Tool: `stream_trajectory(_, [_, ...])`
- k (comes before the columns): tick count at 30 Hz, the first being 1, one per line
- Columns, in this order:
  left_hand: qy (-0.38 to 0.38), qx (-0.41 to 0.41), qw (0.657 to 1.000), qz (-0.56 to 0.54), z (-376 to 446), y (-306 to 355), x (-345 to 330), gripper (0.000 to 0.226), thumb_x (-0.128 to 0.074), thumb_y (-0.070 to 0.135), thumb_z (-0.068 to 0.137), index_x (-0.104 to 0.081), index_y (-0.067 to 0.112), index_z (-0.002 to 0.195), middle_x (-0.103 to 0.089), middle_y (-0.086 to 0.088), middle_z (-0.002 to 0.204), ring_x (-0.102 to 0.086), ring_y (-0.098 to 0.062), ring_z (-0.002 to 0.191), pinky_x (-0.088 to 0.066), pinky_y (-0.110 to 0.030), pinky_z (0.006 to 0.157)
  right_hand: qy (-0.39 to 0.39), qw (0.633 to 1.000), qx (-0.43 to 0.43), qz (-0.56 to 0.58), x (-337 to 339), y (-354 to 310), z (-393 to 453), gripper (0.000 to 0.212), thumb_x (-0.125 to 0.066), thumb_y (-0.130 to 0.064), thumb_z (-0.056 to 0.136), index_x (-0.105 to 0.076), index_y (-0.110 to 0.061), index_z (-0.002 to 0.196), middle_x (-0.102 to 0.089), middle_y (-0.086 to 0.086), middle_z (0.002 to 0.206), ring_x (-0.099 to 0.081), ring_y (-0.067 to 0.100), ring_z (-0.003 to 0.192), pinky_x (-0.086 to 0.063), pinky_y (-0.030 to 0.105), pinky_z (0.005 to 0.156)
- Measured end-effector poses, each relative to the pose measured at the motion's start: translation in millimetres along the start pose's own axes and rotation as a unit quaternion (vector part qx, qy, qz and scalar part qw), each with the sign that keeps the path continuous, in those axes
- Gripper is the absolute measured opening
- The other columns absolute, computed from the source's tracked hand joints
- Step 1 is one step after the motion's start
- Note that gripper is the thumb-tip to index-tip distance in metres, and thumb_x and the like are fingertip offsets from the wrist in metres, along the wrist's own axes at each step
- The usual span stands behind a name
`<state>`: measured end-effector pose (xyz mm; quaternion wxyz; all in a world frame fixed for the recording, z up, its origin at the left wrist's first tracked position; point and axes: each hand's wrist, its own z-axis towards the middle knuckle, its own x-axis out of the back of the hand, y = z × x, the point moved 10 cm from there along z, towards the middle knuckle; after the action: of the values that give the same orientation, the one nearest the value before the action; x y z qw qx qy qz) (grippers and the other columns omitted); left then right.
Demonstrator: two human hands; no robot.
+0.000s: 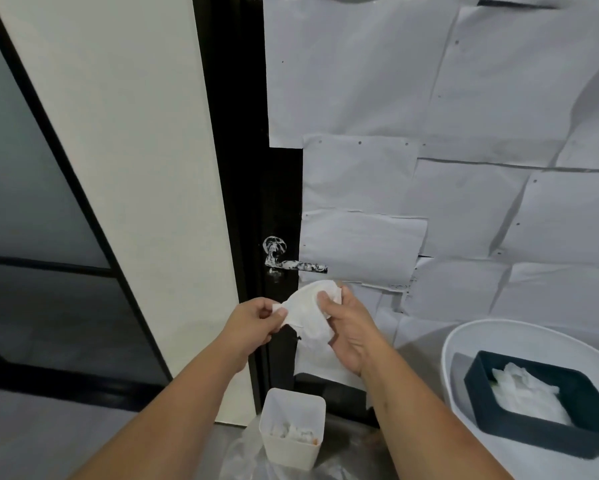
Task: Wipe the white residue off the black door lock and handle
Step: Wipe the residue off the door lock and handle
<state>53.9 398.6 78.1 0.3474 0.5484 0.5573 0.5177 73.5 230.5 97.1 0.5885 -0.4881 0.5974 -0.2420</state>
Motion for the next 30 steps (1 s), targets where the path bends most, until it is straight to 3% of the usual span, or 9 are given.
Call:
stream_trajectory(5, [0.039,-0.044,0.998,0.017,21,21,15,0.007,-0.066,0.026,0.090,-0.070,0.022,0.093,-0.068,0.008,0.089,-0.060,-0.006,0.083,-0.045,-0.022,0.076,0.045,0.997,0.046,-0.033,1,-22,31,0.011,-0.056,-0.009,0.094,-0.057,-0.011,0.104,-0.067,0.013,0.099,-0.065,0.027,0.090,-0.056,0.043,0.079])
stream_trajectory(8, [0.089,-0.079,0.992,0.031,37,44,29,0.011,-0.063,0.025,0.092,-0.067,0.023,0.102,-0.067,0.008,0.100,-0.061,-0.007,0.094,-0.048,-0.025,0.084,0.100,0.982,0.082,-0.136,12,-46,49,0.008,-0.058,-0.015,0.093,-0.058,-0.022,0.096,-0.066,0.009,0.102,-0.064,0.028,0.095,-0.053,0.049,0.087])
stream_trajectory(11, [0.141,-0.112,0.982,0.064,54,65,41,0.027,-0.062,0.025,0.093,-0.061,0.022,0.119,-0.061,0.004,0.115,-0.060,-0.011,0.103,-0.049,-0.031,0.094,0.129,0.958,0.116,-0.228,18,-72,62,0.009,-0.056,-0.019,0.092,-0.057,-0.028,0.094,-0.063,0.002,0.098,-0.061,0.022,0.088,-0.053,0.043,0.082])
stream_trajectory(15, [0.236,-0.136,0.955,0.114,66,84,62,0.047,-0.060,0.025,0.094,-0.046,0.019,0.138,-0.045,-0.004,0.134,-0.054,-0.017,0.111,-0.047,-0.039,0.101,0.155,0.907,0.157,-0.358,20,-94,80,0.026,-0.053,-0.021,0.089,-0.058,-0.021,0.115,-0.058,0.003,0.112,-0.057,0.023,0.095,-0.052,0.042,0.086])
stream_trajectory(18, [0.281,-0.123,0.944,0.124,75,93,75,0.066,-0.058,0.025,0.095,-0.024,0.015,0.150,-0.026,-0.008,0.149,-0.043,-0.025,0.129,-0.039,-0.043,0.109,0.151,0.867,0.179,-0.441,14,-100,89,0.033,-0.052,-0.021,0.091,-0.058,-0.015,0.123,-0.054,0.004,0.116,-0.055,0.023,0.101,-0.047,0.038,0.092])
stream_trajectory(21, [0.304,-0.100,0.937,0.138,87,98,82,0.081,-0.059,0.024,0.094,-0.005,0.012,0.153,-0.009,-0.010,0.157,-0.026,-0.033,0.141,-0.030,-0.044,0.114,0.144,0.845,0.197,-0.476,11,-103,92,0.035,-0.052,-0.019,0.092,-0.058,-0.013,0.126,-0.053,0.004,0.118,-0.053,0.017,0.098,-0.041,0.026,0.087])
stream_trajectory(25, [0.316,-0.070,0.934,0.152,106,105,89,0.095,-0.062,0.028,0.092,0.009,0.014,0.153,0.006,-0.009,0.161,-0.009,-0.034,0.147,-0.020,-0.049,0.116,0.151,0.817,0.204,-0.517,10,-107,97,0.035,-0.051,-0.015,0.094,-0.057,-0.011,0.128,-0.051,0.005,0.122,-0.049,0.012,0.094,-0.034,0.017,0.083])
stream_trajectory(30, [0.344,0.009,0.923,0.174,116,102,106,0.115,-0.068,0.042,0.085,0.023,0.017,0.149,0.025,-0.011,0.158,0.002,-0.031,0.148,-0.020,-0.065,0.109,0.132,0.780,0.205,-0.576,4,-107,99,0.035,-0.050,-0.011,0.095,-0.056,-0.007,0.128,-0.050,0.008,0.122,-0.054,0.022,0.107,-0.032,0.015,0.084])
